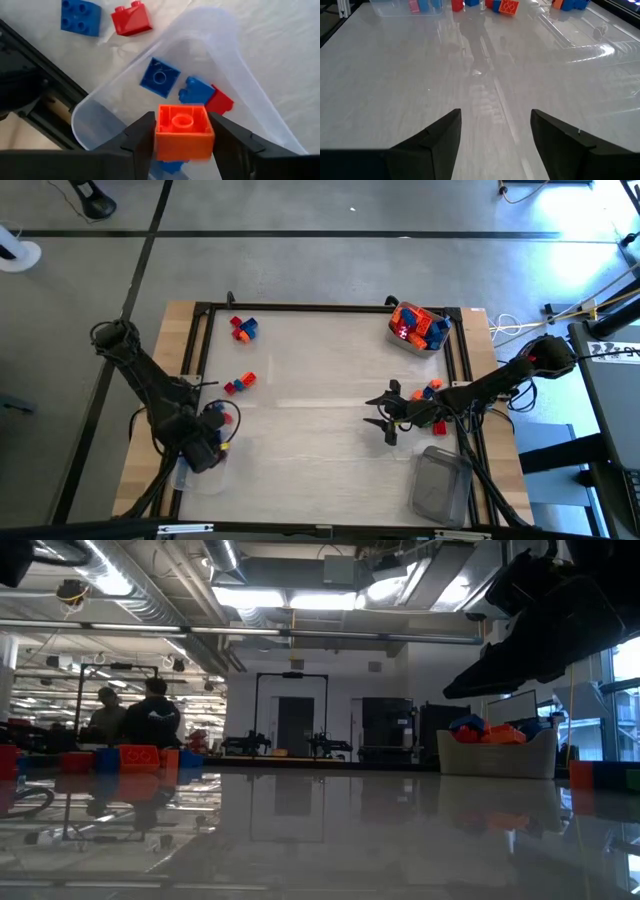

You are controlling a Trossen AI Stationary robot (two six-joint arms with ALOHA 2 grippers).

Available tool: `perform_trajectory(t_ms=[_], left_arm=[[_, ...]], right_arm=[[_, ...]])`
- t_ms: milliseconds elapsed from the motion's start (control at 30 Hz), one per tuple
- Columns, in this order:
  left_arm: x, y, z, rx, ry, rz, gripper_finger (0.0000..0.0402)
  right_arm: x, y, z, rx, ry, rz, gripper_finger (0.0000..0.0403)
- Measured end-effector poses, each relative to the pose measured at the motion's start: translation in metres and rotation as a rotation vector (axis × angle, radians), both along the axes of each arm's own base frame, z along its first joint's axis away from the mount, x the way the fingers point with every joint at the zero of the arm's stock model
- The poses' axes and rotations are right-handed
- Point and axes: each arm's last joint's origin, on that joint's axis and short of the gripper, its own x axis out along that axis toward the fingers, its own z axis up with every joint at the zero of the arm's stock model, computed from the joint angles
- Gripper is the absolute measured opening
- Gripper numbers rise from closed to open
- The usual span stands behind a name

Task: Sort blocks by size
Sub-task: Put the orange game piece into the transparent bin, then put the blue game piece into the transparent bin

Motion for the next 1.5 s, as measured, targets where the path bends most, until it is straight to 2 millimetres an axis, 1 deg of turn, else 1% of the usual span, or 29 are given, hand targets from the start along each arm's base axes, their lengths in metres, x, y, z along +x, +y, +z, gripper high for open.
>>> perform_trajectory(t_ms=[167, 300, 533, 667, 800, 933, 1100, 1333, 1500], left_arm=[[-0.003, 0.004, -0.009, 0.026, 0.022, 0.016, 0.0176], [-0.003, 0.004, -0.009, 0.029, 0.027, 0.043, 0.0189], [0.0, 0.006, -0.008, 0.019, 0.019, 0.042, 0.024], [0.004, 0.01, 0.002, -0.025, -0.026, 0.027, 0.026], [0.006, 0.017, 0.017, -0.033, -0.121, 0.032, 0.0265], [0.009, 0.026, 0.025, 0.007, -0.215, 0.042, 0.0262], [0.018, 0.041, 0.028, 0.1, -0.28, 0.051, 0.0261], [0.035, 0.067, 0.022, 0.184, -0.238, 0.067, 0.0261], [0.039, 0.09, 0.011, 0.234, -0.172, 0.098, 0.026]], right_arm=[[0.0, 0.0, 0.0, 0.0, 0.001, 0.0, 0.0237], [0.0, 0.0, 0.0, 0.0, 0.0, 0.0, 0.0237], [0.0, 0.0, 0.0, 0.0, 0.0, 0.0, 0.0237], [0.0, 0.0, 0.0, 0.0, 0.0, 0.0, 0.0237], [0.0, 0.0, 0.0, 0.0, 0.0, 0.0, 0.0237], [0.0, 0.0, 0.0, 0.0, 0.0, 0.0, 0.0237], [0.0, 0.0, 0.0, 0.0, 0.0, 0.0, 0.0237], [0.0, 0.0, 0.0, -0.001, 0.001, 0.0, 0.0237], [0.0, 0.0, 0.0, -0.001, 0.001, 0.0, 0.0237]])
